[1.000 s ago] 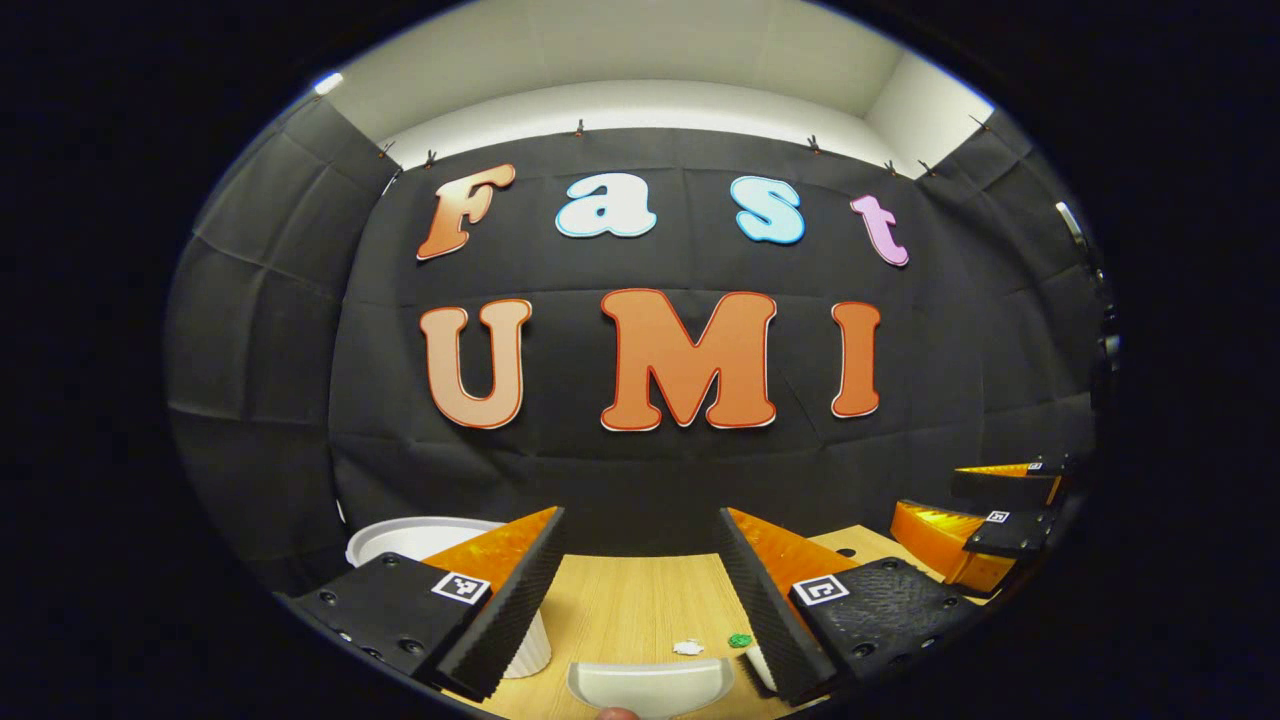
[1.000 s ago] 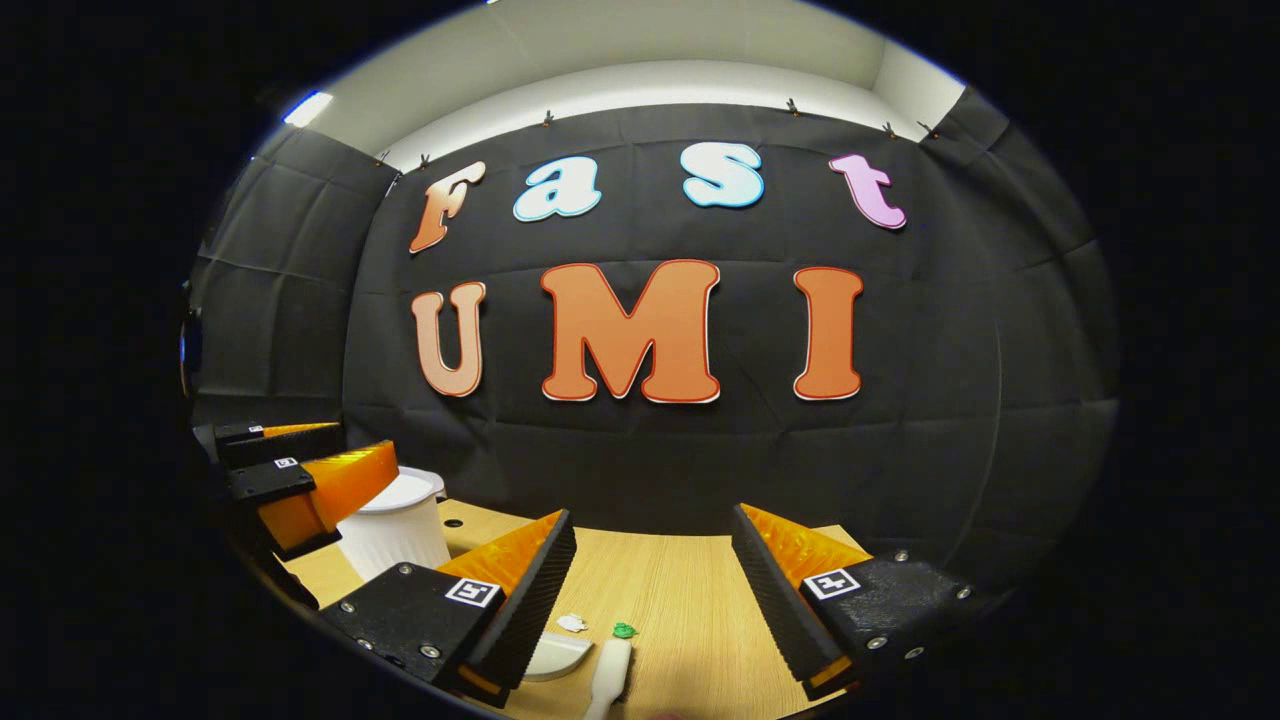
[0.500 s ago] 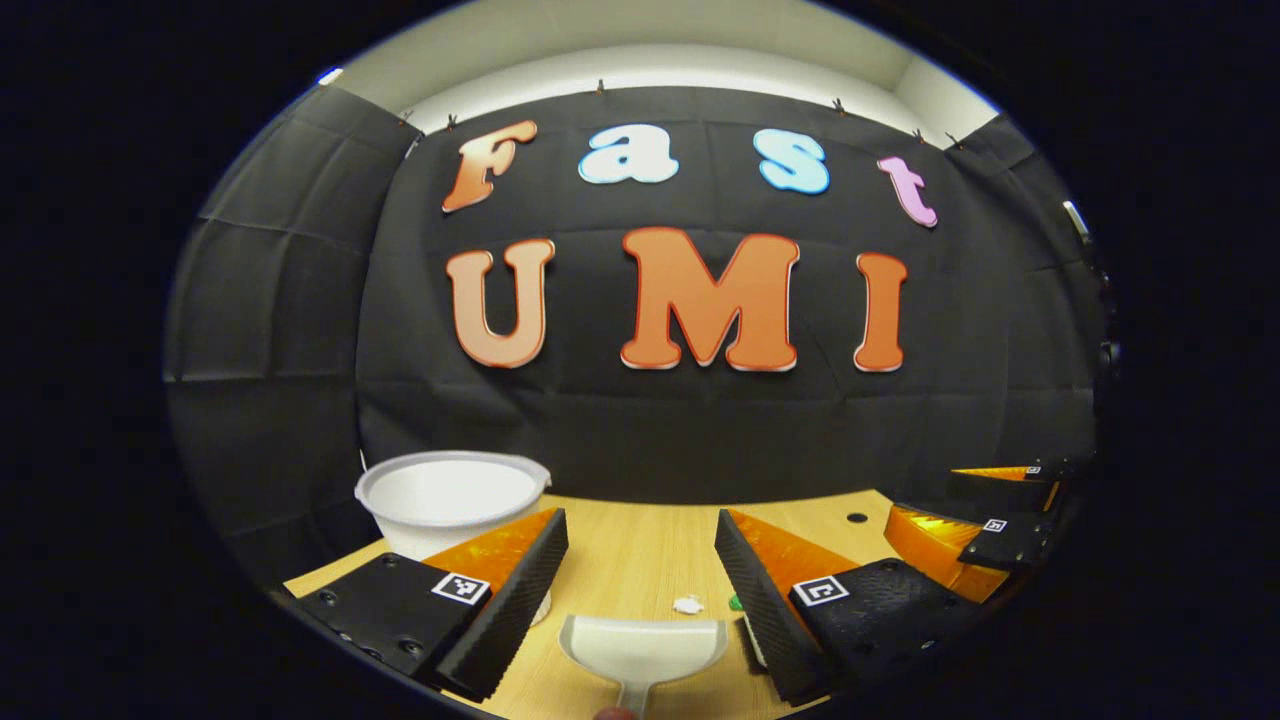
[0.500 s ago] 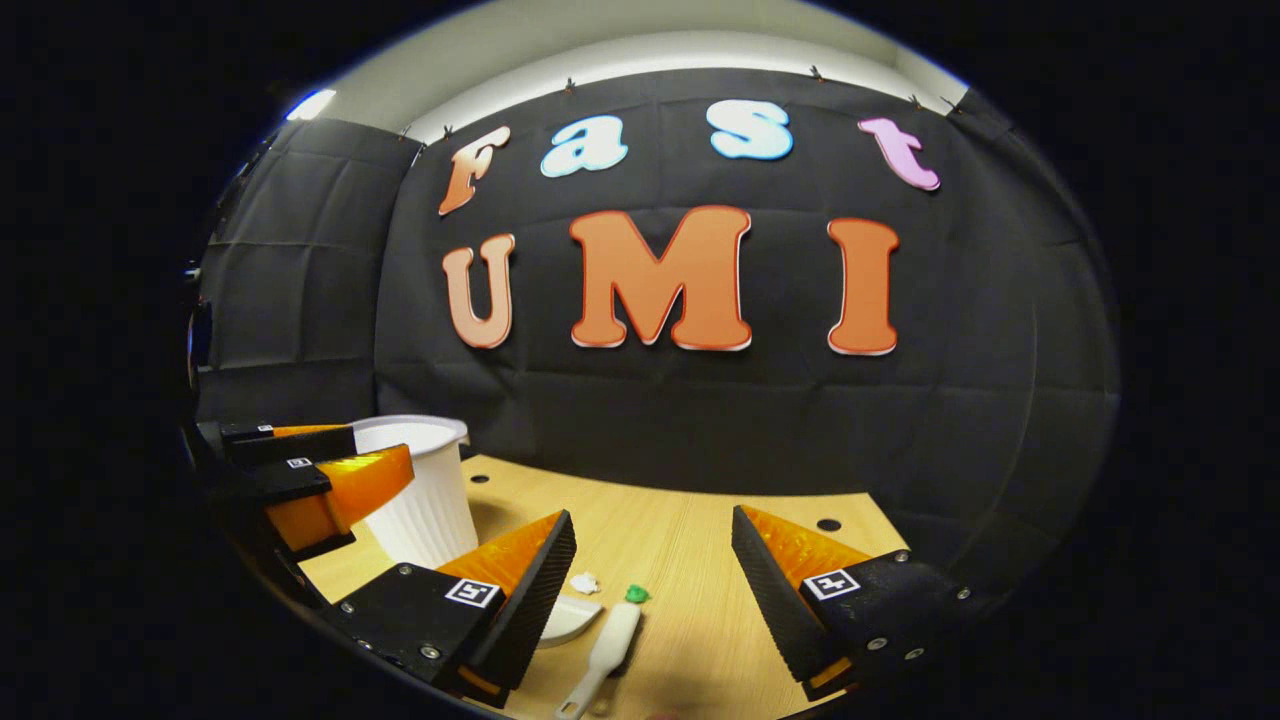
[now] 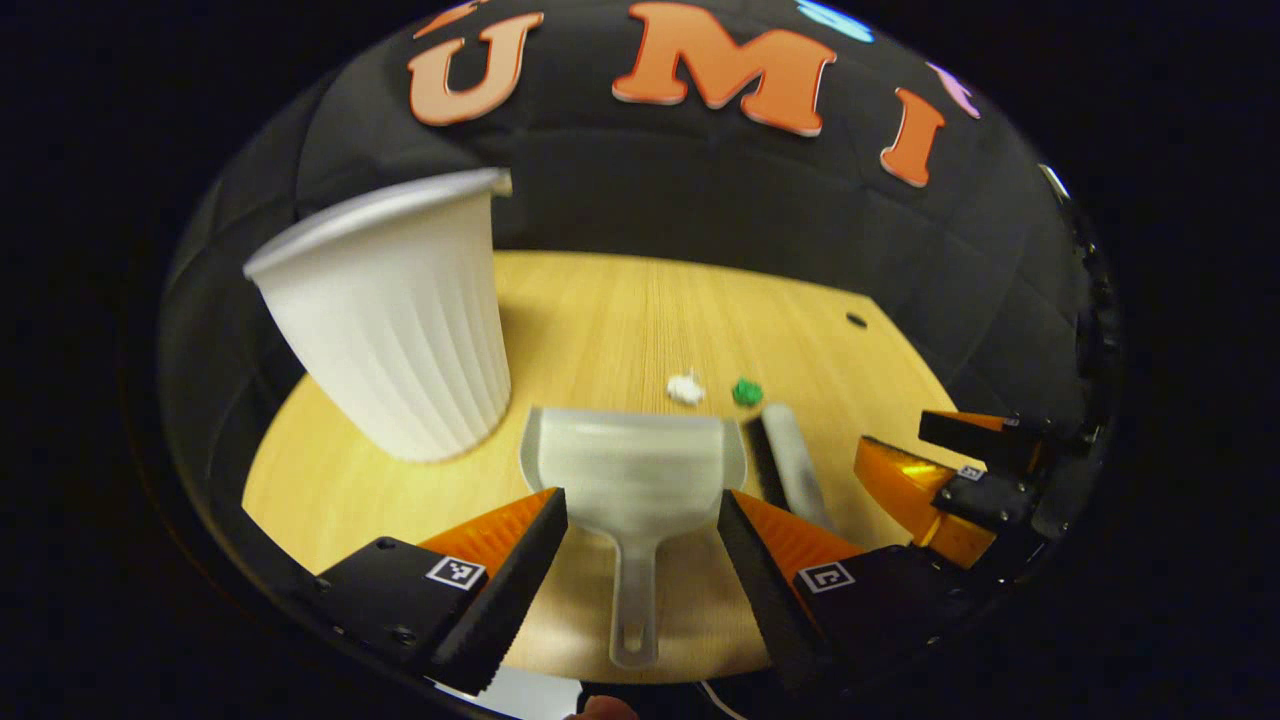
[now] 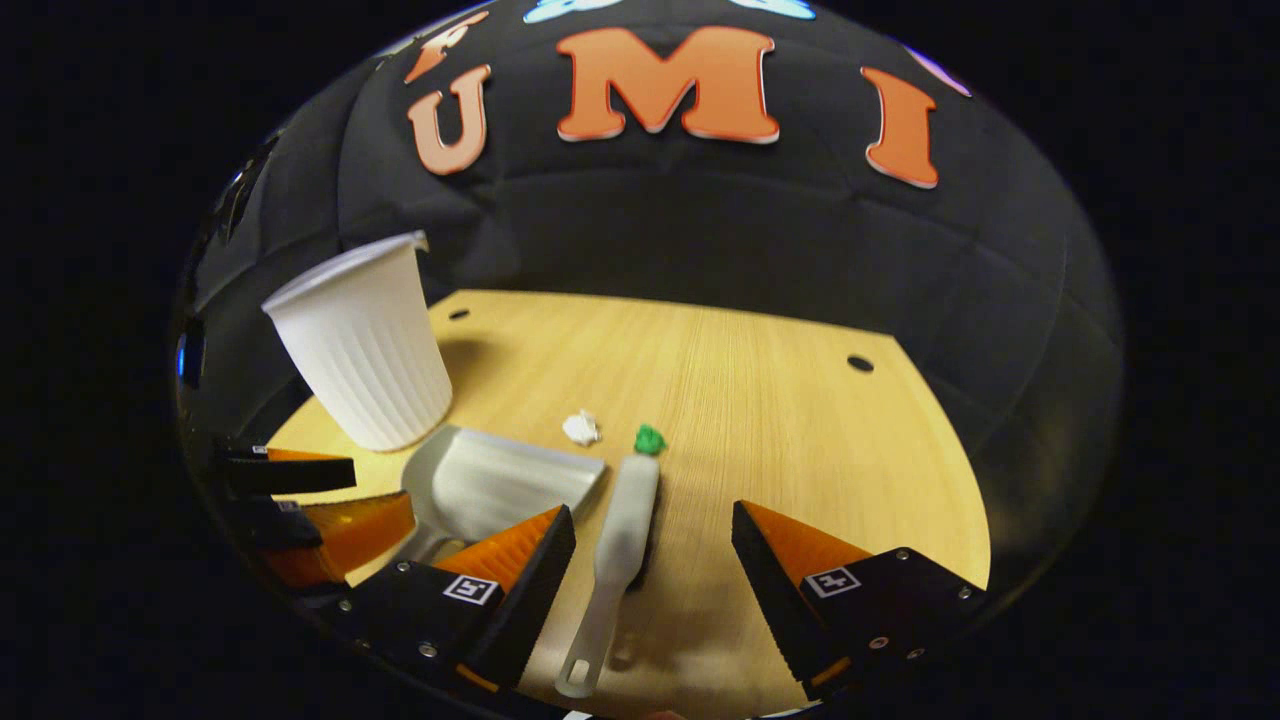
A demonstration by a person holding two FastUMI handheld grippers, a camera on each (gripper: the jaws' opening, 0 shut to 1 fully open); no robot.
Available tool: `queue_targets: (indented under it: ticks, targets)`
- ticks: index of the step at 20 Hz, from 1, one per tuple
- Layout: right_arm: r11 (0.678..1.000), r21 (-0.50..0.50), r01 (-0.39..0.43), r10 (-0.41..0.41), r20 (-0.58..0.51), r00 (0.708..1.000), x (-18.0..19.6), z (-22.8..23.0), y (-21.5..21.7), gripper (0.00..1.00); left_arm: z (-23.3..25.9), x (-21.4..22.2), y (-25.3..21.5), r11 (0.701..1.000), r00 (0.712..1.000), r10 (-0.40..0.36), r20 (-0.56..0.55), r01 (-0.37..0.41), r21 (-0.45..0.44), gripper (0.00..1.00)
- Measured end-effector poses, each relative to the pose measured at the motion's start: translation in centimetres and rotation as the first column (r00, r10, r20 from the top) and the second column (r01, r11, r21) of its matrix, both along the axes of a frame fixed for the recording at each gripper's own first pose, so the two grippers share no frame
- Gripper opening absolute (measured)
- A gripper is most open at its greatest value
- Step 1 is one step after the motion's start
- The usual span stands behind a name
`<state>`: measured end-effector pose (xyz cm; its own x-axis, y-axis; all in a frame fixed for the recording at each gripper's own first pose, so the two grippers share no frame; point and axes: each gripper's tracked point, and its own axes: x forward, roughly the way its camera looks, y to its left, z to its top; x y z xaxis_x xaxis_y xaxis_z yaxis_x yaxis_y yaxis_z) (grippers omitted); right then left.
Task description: Pick up the small broom and dustpan from the desktop, sweep the trash into the dustpan with the broom, and then empty the trash into the garbage bin.
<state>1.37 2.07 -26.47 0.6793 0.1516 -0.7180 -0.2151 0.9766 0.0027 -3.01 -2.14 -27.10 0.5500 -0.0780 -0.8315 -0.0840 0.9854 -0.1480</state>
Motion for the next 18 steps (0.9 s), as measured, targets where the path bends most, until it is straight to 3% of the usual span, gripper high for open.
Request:
queue_targets:
  ticks: [3, 6, 10, 12, 18]
  targets:
    - [0.998, -0.063, -0.011, 0.002, -0.14, 0.99, -0.2, -2.8, 1.3, 0.95, -0.6, -1.7, 0.1, 0.999, 0.98, -0.014, -0.199, 0.006, -0.04, 0.98]
    - [0.994, -0.106, -0.027, -0.005, -0.293, 0.956, -1.5, -5.0, 2.0, 0.96, 0.2, -0.2, -0.1, 0.999, 0.945, -0.035, -0.326, 0.021, -0.045, 0.98]
    - [0.991, -0.131, -0.022, -0.029, -0.374, 0.927, -1.0, -6.7, 1.8, 0.95, -0.7, 0.3, 0.9, 0.997, 0.881, -0.014, -0.473, -0.023, -0.071, 0.98]
    - [0.991, -0.136, -0.013, -0.044, -0.403, 0.914, -0.6, -7.3, 1.9, 0.96, 0.0, 1.3, 1.8, 0.998, 0.863, -0.017, -0.506, -0.014, -0.058, 0.98]
    - [0.986, -0.166, -0.021, -0.053, -0.432, 0.9, 0.5, -8.2, 1.9, 0.93, -1.1, 5.1, 0.0, 0.991, 0.837, -0.12, -0.534, 0.135, -0.011, 0.95]
